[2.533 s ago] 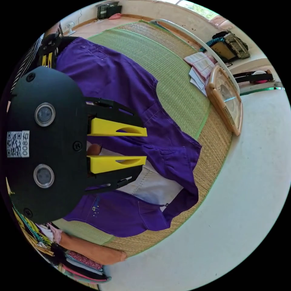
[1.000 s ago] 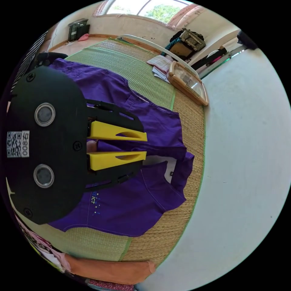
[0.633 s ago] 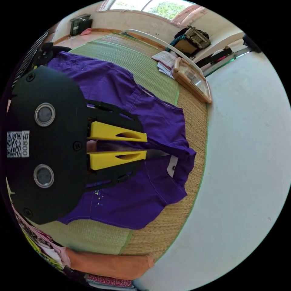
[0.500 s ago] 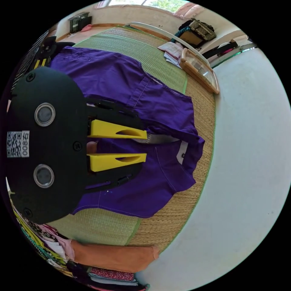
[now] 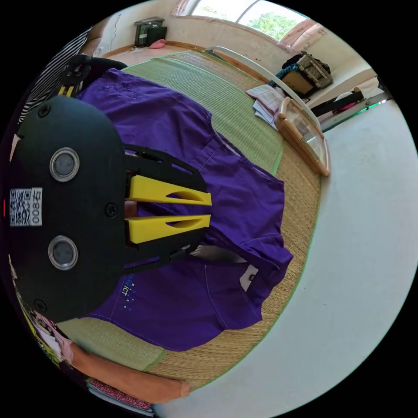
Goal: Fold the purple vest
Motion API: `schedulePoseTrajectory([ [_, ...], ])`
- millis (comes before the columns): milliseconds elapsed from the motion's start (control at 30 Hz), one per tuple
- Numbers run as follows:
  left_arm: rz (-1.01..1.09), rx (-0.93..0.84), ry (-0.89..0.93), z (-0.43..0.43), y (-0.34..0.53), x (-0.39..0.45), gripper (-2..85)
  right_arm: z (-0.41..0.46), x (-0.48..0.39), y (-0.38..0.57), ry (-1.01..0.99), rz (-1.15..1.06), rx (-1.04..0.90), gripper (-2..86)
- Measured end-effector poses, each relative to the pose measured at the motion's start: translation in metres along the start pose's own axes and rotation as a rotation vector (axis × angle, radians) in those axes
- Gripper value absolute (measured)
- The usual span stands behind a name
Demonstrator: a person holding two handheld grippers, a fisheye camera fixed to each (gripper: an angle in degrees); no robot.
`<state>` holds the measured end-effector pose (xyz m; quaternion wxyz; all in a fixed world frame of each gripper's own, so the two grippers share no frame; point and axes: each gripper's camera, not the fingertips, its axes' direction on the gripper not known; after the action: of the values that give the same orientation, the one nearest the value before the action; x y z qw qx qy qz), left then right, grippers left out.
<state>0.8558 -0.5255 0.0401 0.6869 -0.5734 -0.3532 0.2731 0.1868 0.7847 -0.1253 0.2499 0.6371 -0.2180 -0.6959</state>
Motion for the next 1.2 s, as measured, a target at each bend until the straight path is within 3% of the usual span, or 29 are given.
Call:
schedulePoseTrajectory([
  [100,-0.011,0.004,0.011,0.003,0.002,-0.001,7.4,0.027,0.006,-0.010,0.044,0.015,-0.084,2.2],
  [300,-0.003,0.016,0.024,0.010,0.006,0.002,7.3,0.015,0.033,0.006,0.020,0.100,0.001,0.4],
  [600,0.023,0.026,0.057,0.024,0.001,0.019,7.7,0.028,0.040,0.019,0.110,0.126,-0.008,5.7],
  [833,0.008,-0.057,0.090,0.065,-0.008,0.020,8.2,0.083,0.040,0.018,0.154,0.118,-0.132,7.9],
  [1200,-0.074,-0.038,0.167,0.091,-0.008,0.003,2.8,0.095,0.065,0.031,0.037,0.162,-0.092,0.6],
])
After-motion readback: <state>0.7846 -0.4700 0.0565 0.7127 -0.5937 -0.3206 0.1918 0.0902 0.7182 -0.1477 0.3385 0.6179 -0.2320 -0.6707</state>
